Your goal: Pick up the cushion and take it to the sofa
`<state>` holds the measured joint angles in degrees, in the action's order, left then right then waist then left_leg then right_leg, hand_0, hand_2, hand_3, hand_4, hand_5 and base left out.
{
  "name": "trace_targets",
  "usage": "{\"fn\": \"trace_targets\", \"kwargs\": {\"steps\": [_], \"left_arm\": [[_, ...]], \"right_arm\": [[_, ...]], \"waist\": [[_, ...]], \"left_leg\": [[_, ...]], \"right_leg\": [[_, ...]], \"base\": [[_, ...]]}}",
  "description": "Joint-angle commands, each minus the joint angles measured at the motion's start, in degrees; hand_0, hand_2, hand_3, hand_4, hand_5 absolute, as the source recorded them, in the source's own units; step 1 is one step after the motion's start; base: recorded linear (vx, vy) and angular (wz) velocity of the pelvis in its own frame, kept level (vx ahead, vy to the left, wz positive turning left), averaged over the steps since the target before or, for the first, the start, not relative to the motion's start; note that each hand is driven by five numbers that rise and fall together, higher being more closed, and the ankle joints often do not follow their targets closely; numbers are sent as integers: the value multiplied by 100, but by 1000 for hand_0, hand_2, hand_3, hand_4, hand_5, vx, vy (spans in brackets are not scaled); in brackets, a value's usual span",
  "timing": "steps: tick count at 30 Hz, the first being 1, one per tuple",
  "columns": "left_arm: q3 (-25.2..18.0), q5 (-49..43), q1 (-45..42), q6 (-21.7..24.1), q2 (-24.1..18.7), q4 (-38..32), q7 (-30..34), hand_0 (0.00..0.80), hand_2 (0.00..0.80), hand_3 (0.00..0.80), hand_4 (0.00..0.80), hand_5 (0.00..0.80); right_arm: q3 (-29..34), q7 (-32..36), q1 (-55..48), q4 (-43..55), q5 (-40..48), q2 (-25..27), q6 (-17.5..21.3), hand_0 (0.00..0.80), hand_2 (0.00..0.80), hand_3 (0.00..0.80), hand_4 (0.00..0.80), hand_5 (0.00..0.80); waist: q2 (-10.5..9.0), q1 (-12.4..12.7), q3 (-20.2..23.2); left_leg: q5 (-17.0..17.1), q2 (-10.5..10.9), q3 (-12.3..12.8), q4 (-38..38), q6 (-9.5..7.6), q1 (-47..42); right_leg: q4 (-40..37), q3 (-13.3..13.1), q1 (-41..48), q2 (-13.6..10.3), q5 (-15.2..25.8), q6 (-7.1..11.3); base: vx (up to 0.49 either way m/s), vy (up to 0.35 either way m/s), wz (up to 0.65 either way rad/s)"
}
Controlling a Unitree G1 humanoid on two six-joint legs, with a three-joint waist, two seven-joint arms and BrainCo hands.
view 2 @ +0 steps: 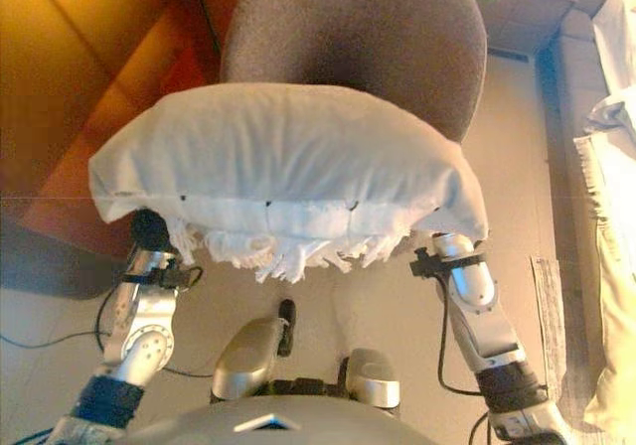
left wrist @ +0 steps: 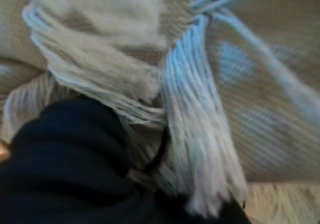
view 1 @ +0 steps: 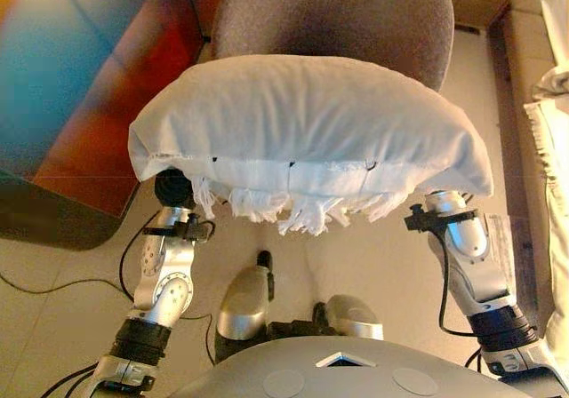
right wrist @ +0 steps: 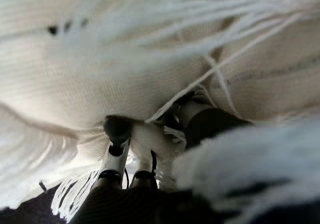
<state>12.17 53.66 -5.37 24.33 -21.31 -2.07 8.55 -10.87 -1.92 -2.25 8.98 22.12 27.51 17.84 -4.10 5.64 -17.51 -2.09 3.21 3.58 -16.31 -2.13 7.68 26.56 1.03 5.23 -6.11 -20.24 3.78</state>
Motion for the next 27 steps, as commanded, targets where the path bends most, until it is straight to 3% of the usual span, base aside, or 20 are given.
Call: {"fn": "trace_targets", "kwargs": {"steps": [1, 3, 5, 6, 8, 10, 14, 16, 20, 22, 25, 27], "left_arm": [[406, -334, 260, 144, 19, -679, 505, 800, 800, 800, 800, 800], [321, -244, 288, 5, -39, -657, 597, 800, 800, 800, 800, 800], [240, -261, 272, -67, -48, -688, 636, 800, 800, 800, 800, 800], [183, -257, 243, -114, -46, -745, 608, 800, 800, 800, 800, 800], [206, -266, 241, -58, -49, -721, 584, 800, 800, 800, 800, 800], [271, -284, 277, -66, -29, -738, 566, 800, 800, 800, 800, 800], [321, -300, 262, -80, -26, -775, 621, 800, 800, 800, 800, 800], [293, -272, 233, -87, -31, -753, 658, 800, 800, 800, 800, 800], [329, -182, 337, 2, -62, -669, 632, 800, 800, 800, 800, 800], [313, -50, 368, -41, -25, -673, 579, 800, 800, 800, 800, 800], [337, -93, 262, 77, 8, -734, 471, 800, 800, 800, 800, 800], [306, -169, 214, 103, 39, -726, 295, 800, 800, 800, 800, 800]], "right_arm": [[-531, 34, 295, 779, -276, -208, 530, 800, 800, 800, 800, 800], [-556, -20, 304, 732, -276, -284, 485, 800, 800, 800, 800, 800], [-523, 34, 259, 736, -281, -320, 445, 800, 800, 800, 800, 800], [-447, 134, 207, 732, -207, -292, 480, 800, 800, 800, 800, 800], [-368, 241, 107, 673, -109, -218, 648, 800, 800, 800, 800, 800], [-349, 220, 125, 625, -77, -168, 690, 800, 800, 800, 800, 800], [-345, 92, 265, 534, -33, -126, 615, 800, 800, 800, 800, 800], [-320, 120, 269, 547, -31, -156, 586, 800, 800, 800, 800, 800], [-270, 161, 339, 577, 66, -18, 556, 800, 800, 800, 800, 800], [-225, 195, 417, 567, 188, 78, 451, 800, 800, 800, 800, 800], [-207, 292, 373, 569, 233, 198, 433, 800, 800, 800, 800, 800], [-223, 373, 320, 534, 303, 233, 440, 800, 800, 800, 800, 800]], "waist": [[-4, 19, 1040], [37, -48, 1099], [80, -97, 1095], [136, -134, 1083], [203, -273, 1021], [194, -379, 1021], [190, -575, 984], [194, -636, 974], [130, -689, 1107], [118, -721, 1195], [121, -752, 1241], [40, -735, 1186]], "left_leg": [[485, 21, -366, 1086, -90, 151], [492, 52, -326, 1192, -78, -46], [482, 62, -297, 1273, -40, -233], [467, 37, -332, 1377, 1, -418], [377, 18, -465, 1463, 50, -726], [248, 46, -519, 1484, 70, -867], [-177, -16, -615, 1570, 40, -1274], [-281, -77, -676, 1567, 20, -1411], [-449, -232, -658, 1461, 38, -1527], [-370, -388, -583, 1200, 167, -1610], [419, -715, -444, 93, 451, -1300], [594, -797, -339, -847, 420, -853]], "right_leg": [[733, 267, 293, 379, 2086, 370], [269, 322, 44, 497, 2070, 332], [-284, 606, -133, 428, 2028, 276], [-782, 810, -306, 370, 1994, 172], [-1615, 831, -447, 331, 1991, 25], [-2344, 589, -537, 229, 2292, 99], [-3054, 6, -967, -64, 3194, 365], [-2999, -210, -1044, -55, 3267, 368], [-2987, -139, -820, 50, 2960, 281], [-2927, -122, -702, 147, 2821, 151], [-2850, -27, -576, 305, 2635, -123], [-2798, 20, -488, 314, 2569, -267]], "base": [[523, 75, 0], [409, 51, 8], [314, 20, 0], [313, -21, -6], [284, -46, -3], [236, -69, 23], [280, -141, 34], [287, -194, 12], [295, -231, 4], [297, -178, -1], [223, -174, 1], [166, -193, 4]]}}
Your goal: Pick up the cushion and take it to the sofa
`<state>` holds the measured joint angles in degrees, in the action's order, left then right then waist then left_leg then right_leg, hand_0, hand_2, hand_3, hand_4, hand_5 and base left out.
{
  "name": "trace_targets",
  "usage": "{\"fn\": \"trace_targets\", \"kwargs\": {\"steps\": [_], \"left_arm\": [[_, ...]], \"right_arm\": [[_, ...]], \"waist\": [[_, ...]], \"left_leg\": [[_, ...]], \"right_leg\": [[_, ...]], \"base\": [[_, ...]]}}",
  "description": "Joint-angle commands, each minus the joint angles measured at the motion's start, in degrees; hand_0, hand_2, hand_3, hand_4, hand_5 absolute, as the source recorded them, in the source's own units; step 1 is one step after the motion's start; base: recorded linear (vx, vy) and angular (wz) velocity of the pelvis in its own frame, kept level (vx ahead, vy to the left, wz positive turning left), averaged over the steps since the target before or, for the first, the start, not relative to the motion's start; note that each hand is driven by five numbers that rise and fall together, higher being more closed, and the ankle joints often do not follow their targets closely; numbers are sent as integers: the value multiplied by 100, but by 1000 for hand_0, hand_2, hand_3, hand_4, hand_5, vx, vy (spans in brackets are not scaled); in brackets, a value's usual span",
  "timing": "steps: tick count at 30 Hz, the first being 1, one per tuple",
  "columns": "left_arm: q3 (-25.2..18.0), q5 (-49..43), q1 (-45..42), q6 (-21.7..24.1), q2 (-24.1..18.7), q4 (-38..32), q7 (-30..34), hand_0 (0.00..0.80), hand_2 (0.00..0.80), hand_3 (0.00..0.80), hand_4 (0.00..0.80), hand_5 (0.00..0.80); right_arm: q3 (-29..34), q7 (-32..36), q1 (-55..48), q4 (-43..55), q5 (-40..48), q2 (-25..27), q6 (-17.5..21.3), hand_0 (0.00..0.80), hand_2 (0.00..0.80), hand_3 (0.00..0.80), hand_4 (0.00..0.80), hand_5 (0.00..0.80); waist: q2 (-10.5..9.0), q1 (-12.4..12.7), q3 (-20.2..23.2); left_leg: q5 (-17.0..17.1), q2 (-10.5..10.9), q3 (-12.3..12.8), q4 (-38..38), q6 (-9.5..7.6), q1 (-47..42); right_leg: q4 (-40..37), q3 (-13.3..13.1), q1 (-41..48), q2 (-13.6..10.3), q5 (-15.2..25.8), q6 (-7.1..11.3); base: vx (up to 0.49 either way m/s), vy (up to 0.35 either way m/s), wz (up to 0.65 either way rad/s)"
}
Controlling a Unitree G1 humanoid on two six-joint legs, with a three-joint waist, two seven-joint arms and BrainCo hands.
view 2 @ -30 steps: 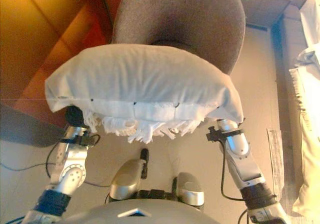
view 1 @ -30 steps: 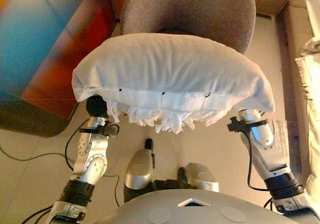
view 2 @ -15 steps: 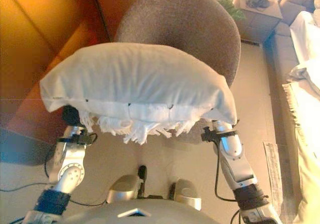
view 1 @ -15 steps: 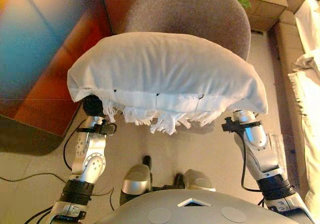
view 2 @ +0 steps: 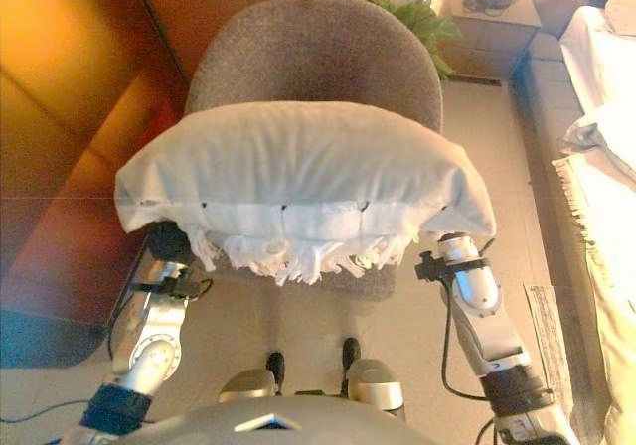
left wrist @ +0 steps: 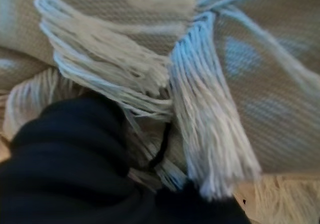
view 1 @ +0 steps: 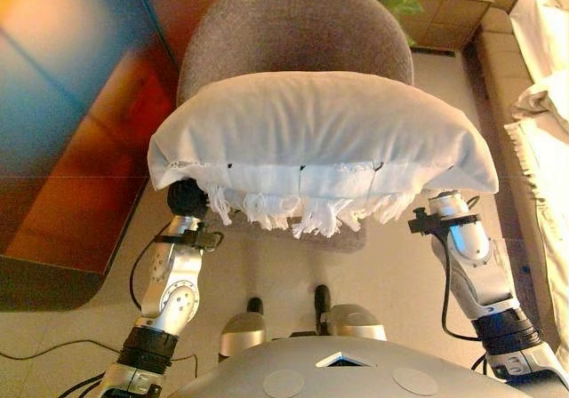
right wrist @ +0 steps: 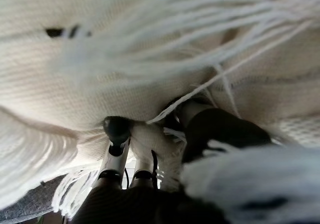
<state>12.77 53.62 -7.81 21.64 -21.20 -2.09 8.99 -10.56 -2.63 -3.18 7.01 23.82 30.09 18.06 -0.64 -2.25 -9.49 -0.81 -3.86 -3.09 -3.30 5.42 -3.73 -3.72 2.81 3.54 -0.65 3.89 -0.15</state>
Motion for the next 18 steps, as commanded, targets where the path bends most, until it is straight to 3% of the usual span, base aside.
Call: {"fn": "trace_targets", "kwargs": {"steps": [1, 2, 4, 7, 8, 11, 18], "left_arm": [[220, -235, 429, 366, 50, -662, 233, 800, 800, 800, 800, 800], [208, -293, 391, 343, 83, -590, 210, 800, 800, 800, 800, 800], [159, -371, 348, 253, 112, -522, 195, 800, 800, 800, 800, 800], [217, -523, 490, 167, 145, -422, -24, 800, 800, 800, 800, 800], [239, -582, 595, 152, 180, -335, -92, 800, 800, 800, 800, 800], [402, -874, 921, 180, 293, 90, -301, 800, 800, 800, 800, 800], [517, -1350, 1527, -132, 549, 1308, -816, 800, 800, 800, 800, 800]], "right_arm": [[-264, 489, 359, 677, 110, -50, 448, 800, 800, 800, 800, 800], [-286, 482, 331, 615, 55, -75, 459, 800, 800, 800, 800, 800], [-294, 473, 304, 554, 98, -82, 402, 800, 800, 800, 800, 800], [-305, 398, 321, 472, 85, -96, 266, 800, 800, 800, 800, 800], [-319, 401, 371, 396, 67, -122, 232, 800, 800, 800, 800, 800], [-446, 330, 618, 18, 101, -209, 112, 800, 800, 800, 800, 800], [-600, 387, 946, -1124, 195, -562, -225, 800, 800, 800, 800, 800]], "waist": [[-351, 88, 350], [-369, 131, 310], [-340, 205, 269], [-263, 304, 201], [-268, 331, 171], [-247, 331, 262], [-110, 244, 614]], "left_leg": [[472, -81, 382, -2514, -372, 603], [425, -62, 463, -2556, -388, 812], [392, 3, 512, -1811, -343, 717], [625, 169, 393, -620, -204, 783], [690, 202, 363, -556, -174, 880], [270, 269, 320, 34, -251, 522], [182, 209, 450, 783, -301, -185]], "right_leg": [[240, -125, -242, -243, 131, 70], [208, -99, -153, -249, 110, 67], [65, 30, 21, -257, 44, 143], [-128, 119, 211, -295, -13, 245], [-128, 137, 265, -327, -50, 255], [-128, 301, 264, -436, -88, 321], [-128, 437, 324, -424, -161, 379]], "base": [[175, -156, 9], [205, -94, 5], [226, 12, 2], [197, 97, 25], [171, 109, 27], [206, 116, 16], [246, 86, 1]]}}
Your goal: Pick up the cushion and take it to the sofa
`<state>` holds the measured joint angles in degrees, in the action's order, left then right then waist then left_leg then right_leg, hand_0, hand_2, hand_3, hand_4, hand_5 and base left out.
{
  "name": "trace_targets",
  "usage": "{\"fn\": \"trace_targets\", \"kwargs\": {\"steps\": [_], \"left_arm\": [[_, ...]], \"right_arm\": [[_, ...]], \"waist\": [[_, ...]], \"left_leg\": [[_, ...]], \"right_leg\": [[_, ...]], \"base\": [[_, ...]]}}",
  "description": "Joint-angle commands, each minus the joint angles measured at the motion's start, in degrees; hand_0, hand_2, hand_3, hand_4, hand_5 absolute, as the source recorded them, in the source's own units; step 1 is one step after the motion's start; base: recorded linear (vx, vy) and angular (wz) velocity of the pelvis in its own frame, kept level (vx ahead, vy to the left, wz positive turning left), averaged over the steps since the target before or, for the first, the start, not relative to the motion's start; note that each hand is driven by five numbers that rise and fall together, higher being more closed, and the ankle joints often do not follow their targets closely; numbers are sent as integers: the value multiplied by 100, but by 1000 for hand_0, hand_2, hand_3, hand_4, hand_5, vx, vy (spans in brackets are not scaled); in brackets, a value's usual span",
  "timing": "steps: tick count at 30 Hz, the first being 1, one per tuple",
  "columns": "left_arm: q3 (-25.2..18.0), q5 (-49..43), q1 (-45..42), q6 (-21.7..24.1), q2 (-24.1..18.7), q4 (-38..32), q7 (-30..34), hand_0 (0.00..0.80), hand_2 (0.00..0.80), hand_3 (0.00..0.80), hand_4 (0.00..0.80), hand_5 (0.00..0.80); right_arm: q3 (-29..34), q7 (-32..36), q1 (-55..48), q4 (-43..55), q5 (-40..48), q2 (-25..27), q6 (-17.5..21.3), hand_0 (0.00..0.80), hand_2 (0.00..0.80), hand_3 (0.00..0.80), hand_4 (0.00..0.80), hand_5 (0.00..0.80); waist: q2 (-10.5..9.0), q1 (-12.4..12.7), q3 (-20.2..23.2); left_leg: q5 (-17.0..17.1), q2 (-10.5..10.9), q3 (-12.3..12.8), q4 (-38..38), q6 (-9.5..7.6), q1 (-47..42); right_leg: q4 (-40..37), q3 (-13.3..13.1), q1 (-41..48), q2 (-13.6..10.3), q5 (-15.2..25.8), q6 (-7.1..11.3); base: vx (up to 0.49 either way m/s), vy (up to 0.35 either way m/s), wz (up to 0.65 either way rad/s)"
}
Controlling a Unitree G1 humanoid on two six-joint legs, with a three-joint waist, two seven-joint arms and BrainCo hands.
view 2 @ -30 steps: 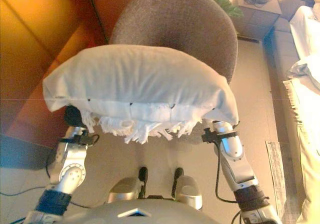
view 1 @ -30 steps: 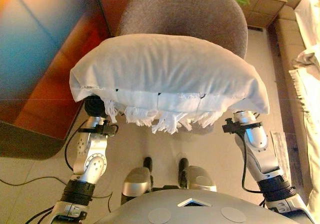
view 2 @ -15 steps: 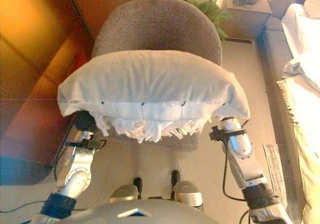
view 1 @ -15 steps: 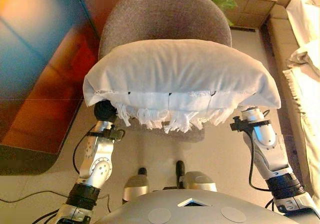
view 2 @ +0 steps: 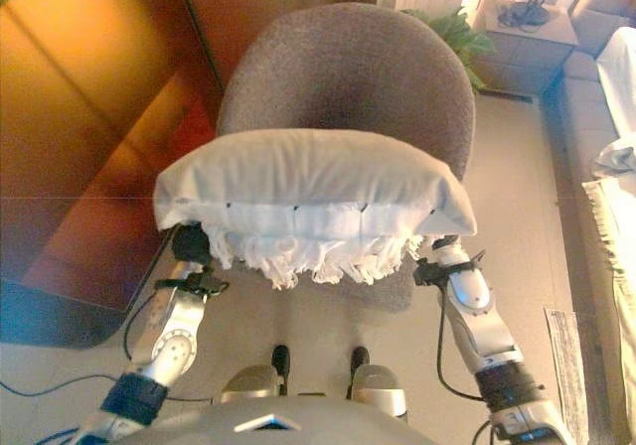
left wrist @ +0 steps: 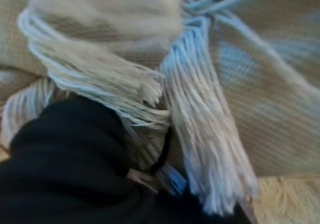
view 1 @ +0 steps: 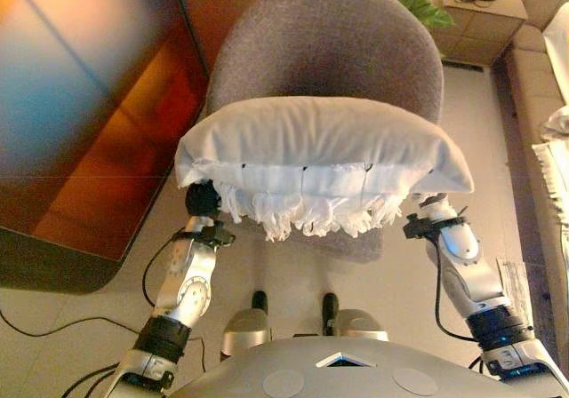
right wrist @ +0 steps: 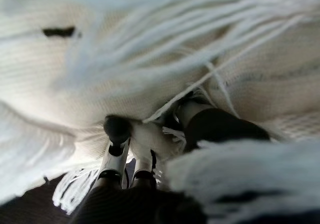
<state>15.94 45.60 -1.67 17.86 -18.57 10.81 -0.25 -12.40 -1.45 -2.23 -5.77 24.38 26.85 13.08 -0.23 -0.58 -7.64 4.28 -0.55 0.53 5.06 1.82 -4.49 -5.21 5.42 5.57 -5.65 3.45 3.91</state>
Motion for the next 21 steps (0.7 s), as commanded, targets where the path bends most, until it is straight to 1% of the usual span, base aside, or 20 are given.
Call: {"fn": "trace_targets", "kwargs": {"steps": [1, 5, 15, 21], "left_arm": [[189, -569, 957, 244, 324, 169, 100, 800, 800, 800, 800, 800], [186, -783, 1214, 202, 448, 545, -13, 800, 800, 800, 800, 800], [195, -1132, 1712, 296, 542, 1330, 16, 800, 800, 800, 800, 800], [390, -1238, 2501, 278, 718, 2061, -138, 800, 800, 800, 800, 800]], "right_arm": [[-418, 271, 876, -51, 96, -308, 248, 800, 800, 800, 800, 800], [-474, 149, 1133, -666, 56, -558, 187, 800, 800, 800, 800, 800], [-563, -237, 1803, -1355, -16, -896, 98, 800, 800, 800, 800, 800], [-760, -832, 2647, -1959, 95, -1015, -60, 800, 800, 800, 800, 800]], "waist": [[-146, 82, 456], [-142, 118, 482], [-126, 165, 359], [-91, 137, 140]], "left_leg": [[-339, -119, 102, -25, 43, -132], [-409, -97, 93, -6, -4, -142], [-491, -67, 139, -6, -63, -137], [-487, -39, 115, -6, -78, 30]], "right_leg": [[21, 185, 120, 70, -119, -18], [21, 235, 101, 35, -105, 27], [21, 247, 39, -18, -66, 89], [21, 149, -156, -24, -8, 123]], "base": [[181, 60, 9], [136, 40, 12], [75, 12, 2], [-29, -9, 2]]}}
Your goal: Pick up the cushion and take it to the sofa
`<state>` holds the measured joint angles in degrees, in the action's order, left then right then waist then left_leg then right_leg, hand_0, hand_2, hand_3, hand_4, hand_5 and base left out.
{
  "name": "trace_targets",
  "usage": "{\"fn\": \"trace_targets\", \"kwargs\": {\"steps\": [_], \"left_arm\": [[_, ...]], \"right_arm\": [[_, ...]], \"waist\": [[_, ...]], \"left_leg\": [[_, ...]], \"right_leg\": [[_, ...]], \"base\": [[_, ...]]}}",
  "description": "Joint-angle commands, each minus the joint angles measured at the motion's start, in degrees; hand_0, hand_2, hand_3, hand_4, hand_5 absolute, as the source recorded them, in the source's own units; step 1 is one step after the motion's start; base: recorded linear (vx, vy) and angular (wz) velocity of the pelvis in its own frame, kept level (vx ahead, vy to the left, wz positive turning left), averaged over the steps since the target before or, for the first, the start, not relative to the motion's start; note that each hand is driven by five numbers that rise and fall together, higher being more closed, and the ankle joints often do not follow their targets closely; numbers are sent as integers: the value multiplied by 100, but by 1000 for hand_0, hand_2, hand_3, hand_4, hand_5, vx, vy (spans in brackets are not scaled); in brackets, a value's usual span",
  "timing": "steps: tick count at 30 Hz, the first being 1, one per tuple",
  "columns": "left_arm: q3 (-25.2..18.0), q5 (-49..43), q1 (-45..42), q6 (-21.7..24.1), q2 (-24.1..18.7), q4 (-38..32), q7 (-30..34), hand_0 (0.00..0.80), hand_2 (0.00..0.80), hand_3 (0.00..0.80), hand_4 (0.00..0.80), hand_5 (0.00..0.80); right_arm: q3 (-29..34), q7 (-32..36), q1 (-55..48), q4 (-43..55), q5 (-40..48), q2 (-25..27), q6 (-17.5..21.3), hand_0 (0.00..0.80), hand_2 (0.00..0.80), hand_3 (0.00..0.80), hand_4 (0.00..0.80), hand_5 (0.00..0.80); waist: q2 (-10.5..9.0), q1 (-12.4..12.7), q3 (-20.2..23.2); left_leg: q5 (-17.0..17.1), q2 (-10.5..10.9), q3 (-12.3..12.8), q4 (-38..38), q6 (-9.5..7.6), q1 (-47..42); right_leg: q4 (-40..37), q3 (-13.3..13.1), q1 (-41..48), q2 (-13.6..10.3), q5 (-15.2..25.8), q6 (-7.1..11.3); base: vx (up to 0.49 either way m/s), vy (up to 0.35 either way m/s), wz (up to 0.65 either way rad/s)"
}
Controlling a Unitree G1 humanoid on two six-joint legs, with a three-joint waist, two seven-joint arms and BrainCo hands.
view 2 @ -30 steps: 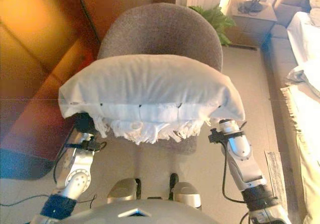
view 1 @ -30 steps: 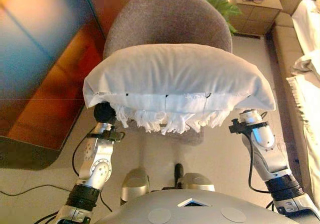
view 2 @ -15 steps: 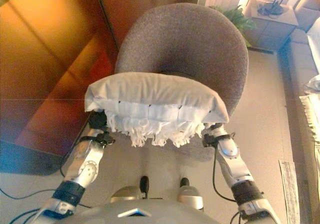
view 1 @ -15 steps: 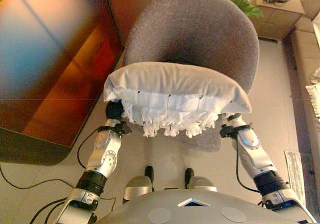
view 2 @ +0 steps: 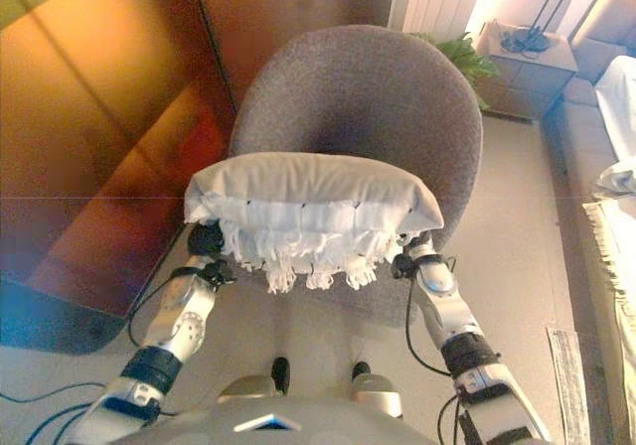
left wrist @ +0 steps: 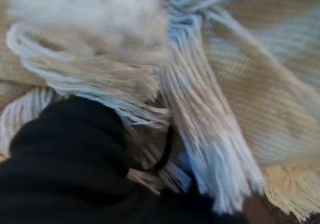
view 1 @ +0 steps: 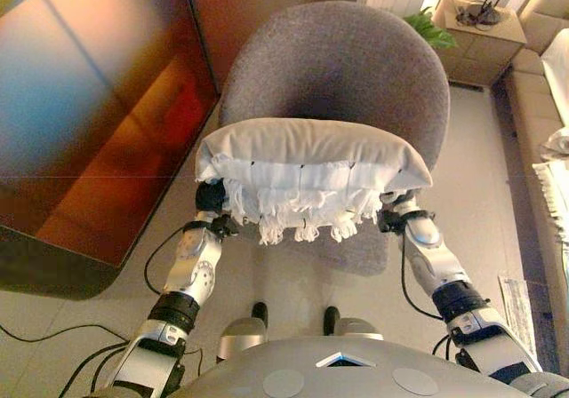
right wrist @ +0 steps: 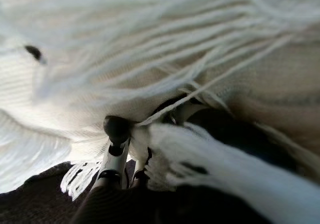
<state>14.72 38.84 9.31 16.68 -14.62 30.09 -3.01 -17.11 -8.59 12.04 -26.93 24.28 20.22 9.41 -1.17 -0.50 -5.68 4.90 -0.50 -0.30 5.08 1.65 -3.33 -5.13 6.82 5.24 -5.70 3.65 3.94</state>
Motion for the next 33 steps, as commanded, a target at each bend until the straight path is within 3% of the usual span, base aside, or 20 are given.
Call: {"fn": "trace_targets", "kwargs": {"steps": [1, 8, 15, 25, 33], "left_arm": [[565, -551, 1625, 344, 340, 353, 122, 800, 800, 800, 800, 800], [711, -388, 2266, 319, 361, 982, 160, 800, 800, 800, 800, 800], [766, -697, 1776, 70, 508, 580, 180, 800, 800, 800, 800, 800], [960, -763, 1988, -123, 558, 867, 157, 800, 800, 800, 800, 800], [969, -785, 1855, -223, 549, 797, 209, 800, 800, 800, 800, 800]], "right_arm": [[-338, -303, 1446, 5, 185, -363, 236, 800, 800, 800, 800, 800], [-427, -717, 1811, -344, 288, -449, 102, 800, 800, 800, 800, 800], [-337, -642, 1220, -89, 82, -474, 89, 800, 800, 800, 800, 800], [-369, -1254, 1434, -311, 119, -681, -90, 800, 800, 800, 800, 800], [-253, -1142, 1039, -202, 127, -623, -135, 800, 800, 800, 800, 800]], "waist": [[19, 104, -112], [91, -84, -253], [85, -106, -170], [98, -182, -121], [84, -305, -73]], "left_leg": [[-544, -40, 207, -8, -57, -52], [-586, -37, 334, -8, -56, -35], [-689, -71, 461, -8, -62, -328], [-760, -79, 583, -8, -66, -447], [-809, -102, 784, -8, -90, -597]], "right_leg": [[13, -30, -167, -14, -13, 126], [13, -222, -218, -4, -18, 140], [13, -258, 14, -19, -76, 165], [13, -384, 91, 28, -105, 174], [13, -471, 158, 44, -91, 202]], "base": [[-45, -11, 3], [-17, 8, -1], [102, -24, -5], [36, -18, -11], [21, -44, -11]]}}
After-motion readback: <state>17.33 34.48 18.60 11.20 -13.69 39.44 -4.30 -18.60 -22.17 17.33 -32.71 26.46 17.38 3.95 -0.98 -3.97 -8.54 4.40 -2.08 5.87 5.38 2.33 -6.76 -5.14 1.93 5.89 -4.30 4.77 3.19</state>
